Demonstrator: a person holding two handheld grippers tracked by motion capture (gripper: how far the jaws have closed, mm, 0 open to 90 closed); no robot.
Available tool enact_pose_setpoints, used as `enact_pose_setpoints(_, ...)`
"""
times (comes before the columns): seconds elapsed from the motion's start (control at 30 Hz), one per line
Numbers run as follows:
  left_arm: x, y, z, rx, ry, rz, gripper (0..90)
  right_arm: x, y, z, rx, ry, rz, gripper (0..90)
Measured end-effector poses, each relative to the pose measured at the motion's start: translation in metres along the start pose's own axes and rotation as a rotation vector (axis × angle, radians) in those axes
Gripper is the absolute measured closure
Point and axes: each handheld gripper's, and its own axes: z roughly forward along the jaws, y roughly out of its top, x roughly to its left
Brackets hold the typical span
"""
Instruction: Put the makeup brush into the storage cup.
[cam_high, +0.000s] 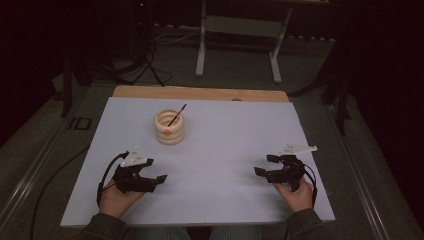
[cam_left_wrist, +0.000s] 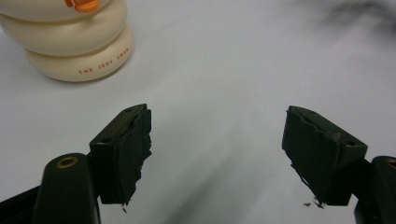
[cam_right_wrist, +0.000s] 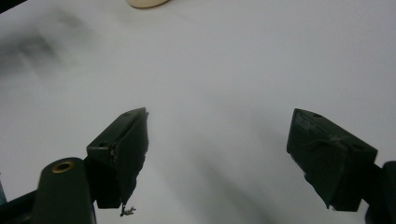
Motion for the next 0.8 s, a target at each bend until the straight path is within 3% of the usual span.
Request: enact_pose_setpoints(0.8,0.0001,-0.003,0.0059,0.017,-0.026,-0.001,24.4,0.0094,-0.011,-0.0079,-0.007,0.01,-0.011,20.5)
